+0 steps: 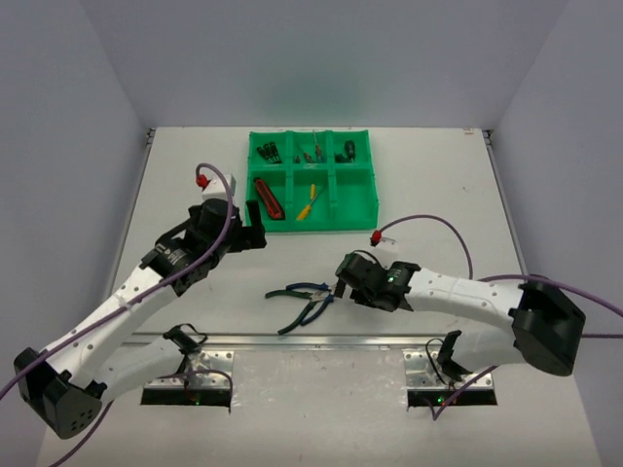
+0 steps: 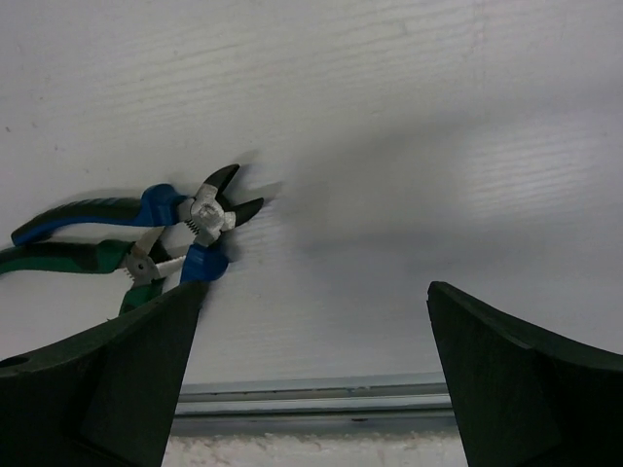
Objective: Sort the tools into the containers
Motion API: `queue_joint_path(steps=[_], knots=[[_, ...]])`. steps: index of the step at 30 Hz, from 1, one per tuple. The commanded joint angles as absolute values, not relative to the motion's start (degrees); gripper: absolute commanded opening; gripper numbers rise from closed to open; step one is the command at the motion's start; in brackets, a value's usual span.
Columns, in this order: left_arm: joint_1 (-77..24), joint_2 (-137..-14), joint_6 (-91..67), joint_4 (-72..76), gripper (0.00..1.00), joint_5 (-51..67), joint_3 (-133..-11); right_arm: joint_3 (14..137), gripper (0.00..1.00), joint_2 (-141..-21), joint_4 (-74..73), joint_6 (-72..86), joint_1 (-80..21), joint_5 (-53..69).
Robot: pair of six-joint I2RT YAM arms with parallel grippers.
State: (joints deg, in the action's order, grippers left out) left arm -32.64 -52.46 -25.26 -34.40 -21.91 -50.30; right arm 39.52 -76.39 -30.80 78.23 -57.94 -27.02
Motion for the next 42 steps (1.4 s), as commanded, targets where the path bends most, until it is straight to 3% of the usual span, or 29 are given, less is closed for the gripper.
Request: queue_joint_path(steps=[1, 17, 28, 33, 42], knots=[[-33.01, -48.95, -24.98, -34.05, 1.0, -19.85, -48.19, 45.99, 0.97, -83.59, -33.65, 94.22, -61.32, -31.81], [-33.22, -46.45, -23.94, -33.14, 1.0, -17.04, -47.84, 56.52, 0.64, -96.57, -41.25, 104.87, -70.45, -33.52], [-33.13, -46.4, -23.03, -32.26, 1.0, -14.25, -47.63, 55.64, 0.47, -99.66, -40.61, 107.84, -70.49, -32.78], [-33.22, -46.89, -22.85, -32.26, 1.0, -13.97, -47.6, 55.0, 0.44, -101.59, -39.47, 107.34, -69.07, -32.18], [-33.22, -47.0, -22.94, -32.34, 1.0, -14.49, -47.55, 51.76, 0.24, -100.18, -36.06, 105.29, -66.76, -32.41]])
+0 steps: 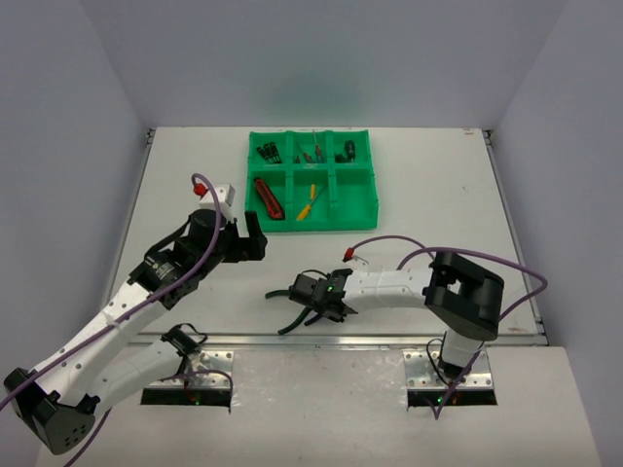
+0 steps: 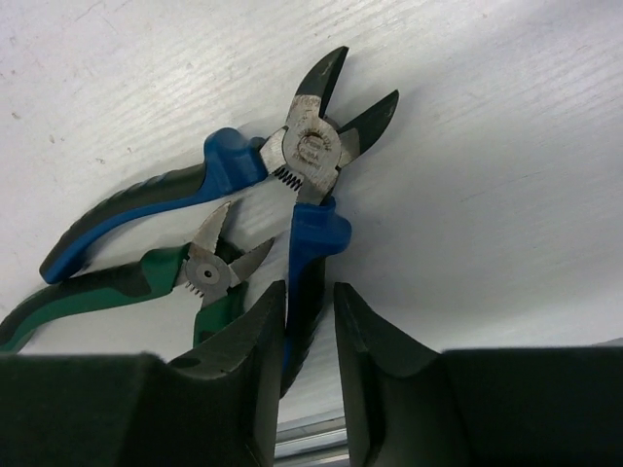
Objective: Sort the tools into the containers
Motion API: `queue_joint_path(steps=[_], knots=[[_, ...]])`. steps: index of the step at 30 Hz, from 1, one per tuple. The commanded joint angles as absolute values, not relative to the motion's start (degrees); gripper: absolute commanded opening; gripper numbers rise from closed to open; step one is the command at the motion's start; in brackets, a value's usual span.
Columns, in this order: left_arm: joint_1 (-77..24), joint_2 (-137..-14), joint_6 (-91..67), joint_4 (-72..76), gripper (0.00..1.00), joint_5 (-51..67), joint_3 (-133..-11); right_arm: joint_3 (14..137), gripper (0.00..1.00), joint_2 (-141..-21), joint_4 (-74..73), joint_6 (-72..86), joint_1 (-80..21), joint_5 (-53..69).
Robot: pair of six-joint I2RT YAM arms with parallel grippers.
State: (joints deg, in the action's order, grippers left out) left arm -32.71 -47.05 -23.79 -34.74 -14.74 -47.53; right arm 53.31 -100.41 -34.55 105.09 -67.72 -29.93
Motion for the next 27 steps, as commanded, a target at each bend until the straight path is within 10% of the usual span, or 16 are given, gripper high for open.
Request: queue_joint_path(steps=[1, 7, 27], knots=[[-33.22, -47.08, -23.0, -32.41, 1.0, -14.56, -47.55, 51.83, 0.22, -100.07, -35.97, 104.77, -66.46, -32.62], [-33.13, -47.29, -23.2, -32.43, 1.0, -14.94, -47.46, 50.92, 0.0, -98.12, -35.74, 102.42, -63.73, -33.57], [-33.14, -48.74, -23.55, -32.97, 1.0, -16.53, -47.86, 45.02, 0.0, -74.34, -33.72, 79.69, -60.36, -45.98]])
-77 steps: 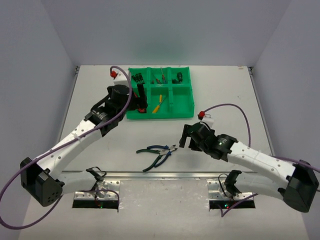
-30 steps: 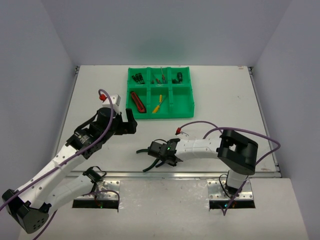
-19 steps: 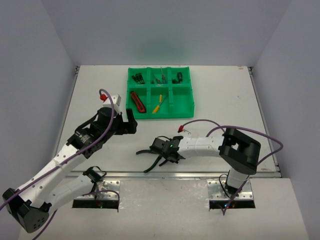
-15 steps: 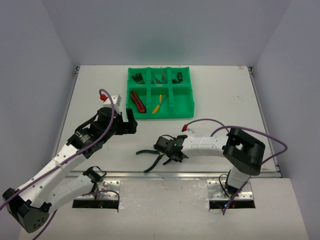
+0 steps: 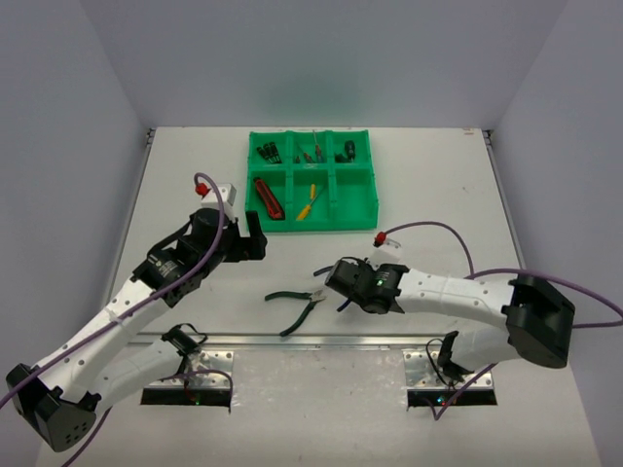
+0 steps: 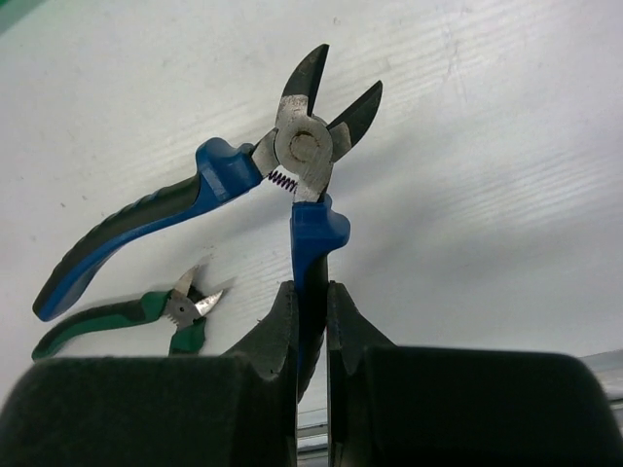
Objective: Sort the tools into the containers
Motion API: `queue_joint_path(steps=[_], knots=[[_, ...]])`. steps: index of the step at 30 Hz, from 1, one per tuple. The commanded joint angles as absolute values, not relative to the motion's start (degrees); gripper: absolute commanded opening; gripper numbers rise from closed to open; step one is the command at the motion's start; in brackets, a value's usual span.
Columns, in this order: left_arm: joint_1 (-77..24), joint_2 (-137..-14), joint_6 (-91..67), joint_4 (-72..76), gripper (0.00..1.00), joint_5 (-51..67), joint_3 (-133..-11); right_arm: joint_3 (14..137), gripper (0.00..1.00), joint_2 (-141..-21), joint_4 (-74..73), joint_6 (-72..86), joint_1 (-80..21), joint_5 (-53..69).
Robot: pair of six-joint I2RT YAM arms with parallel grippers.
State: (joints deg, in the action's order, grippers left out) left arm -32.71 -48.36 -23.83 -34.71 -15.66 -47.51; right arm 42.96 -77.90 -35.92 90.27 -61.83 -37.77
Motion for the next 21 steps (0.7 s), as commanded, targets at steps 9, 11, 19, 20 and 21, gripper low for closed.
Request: queue_joint_path(steps=[9, 11, 19, 20, 21], knots=[[-33.22, -46.64, -23.99, -32.96, 1.0, -17.75, -47.81, 53.91, 0.0, -76.63, -18.78, 33.03, -42.99, -33.0], [-33.22, -46.84, -23.99, -32.87, 1.0, -17.67, -47.73, 60.04, 0.0, -81.85, -20.63, 25.84, -40.47, -32.52], [-33.22, -47.28, -23.64, -32.52, 1.0, -16.85, -47.72, 67.75, 0.0, -90.05, -13.63, 19.43, -30.26, -23.05], [-33.22, -47.32, -23.62, -32.51, 1.0, -16.67, -47.71, 67.89, 0.0, -90.55, -13.41, 19.47, -30.02, -22.86], [-33.22, -47.56, -23.47, -32.43, 1.0, -16.43, -47.64, 68.84, 0.0, -91.36, -11.83, 19.13, -28.44, -21.56]])
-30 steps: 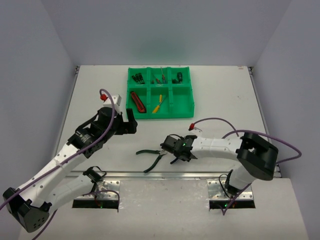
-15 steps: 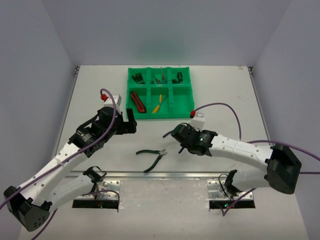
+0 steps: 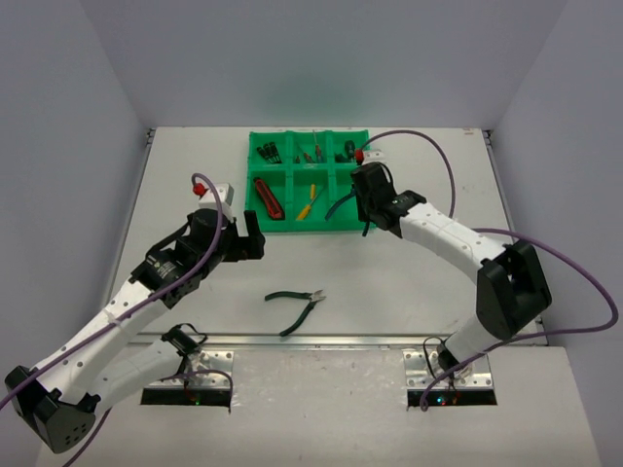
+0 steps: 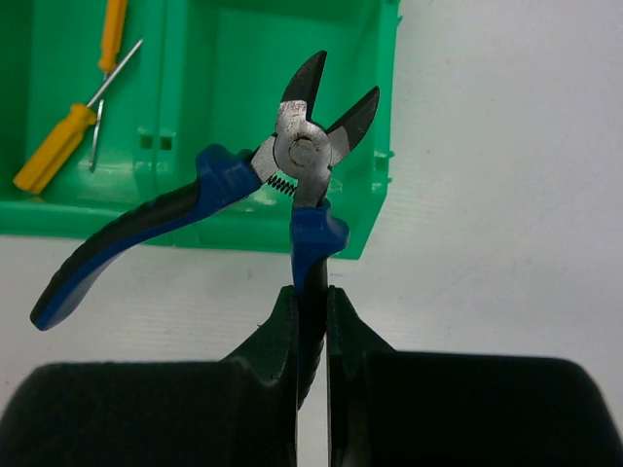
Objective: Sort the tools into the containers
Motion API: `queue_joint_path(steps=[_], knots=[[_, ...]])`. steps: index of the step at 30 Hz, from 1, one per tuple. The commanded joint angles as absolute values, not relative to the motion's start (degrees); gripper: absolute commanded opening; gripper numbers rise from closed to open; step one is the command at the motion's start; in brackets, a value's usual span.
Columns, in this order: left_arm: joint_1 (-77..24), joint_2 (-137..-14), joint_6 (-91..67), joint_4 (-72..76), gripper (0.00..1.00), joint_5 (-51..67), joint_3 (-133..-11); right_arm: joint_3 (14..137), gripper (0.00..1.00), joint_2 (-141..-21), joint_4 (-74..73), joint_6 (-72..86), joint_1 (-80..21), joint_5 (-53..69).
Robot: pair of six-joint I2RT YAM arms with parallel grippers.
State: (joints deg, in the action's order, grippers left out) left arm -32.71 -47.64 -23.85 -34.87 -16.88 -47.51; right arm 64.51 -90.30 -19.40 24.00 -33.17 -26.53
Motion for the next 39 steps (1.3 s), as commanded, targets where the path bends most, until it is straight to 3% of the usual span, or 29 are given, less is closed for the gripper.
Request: queue_joint_path(steps=[1, 9, 23, 39], knots=[[-33.22, -47.64, -23.47, -32.43, 1.0, -16.35, -47.64, 69.85, 0.0, -91.75, -10.66, 18.82, -27.27, -20.16], [-33.22, -47.99, -23.2, -32.08, 1.0, -15.73, -47.63, 75.2, 0.0, -97.52, -7.59, 13.44, -23.38, -13.36], [-33.13, -48.6, -23.03, -32.08, 1.0, -15.38, -47.56, 83.32, 0.0, -102.47, -17.49, 2.78, -23.29, -27.95], [-33.17, -48.43, -23.03, -32.08, 1.0, -15.21, -47.55, 95.72, 0.0, -114.57, -27.8, 4.82, -27.64, -36.74]])
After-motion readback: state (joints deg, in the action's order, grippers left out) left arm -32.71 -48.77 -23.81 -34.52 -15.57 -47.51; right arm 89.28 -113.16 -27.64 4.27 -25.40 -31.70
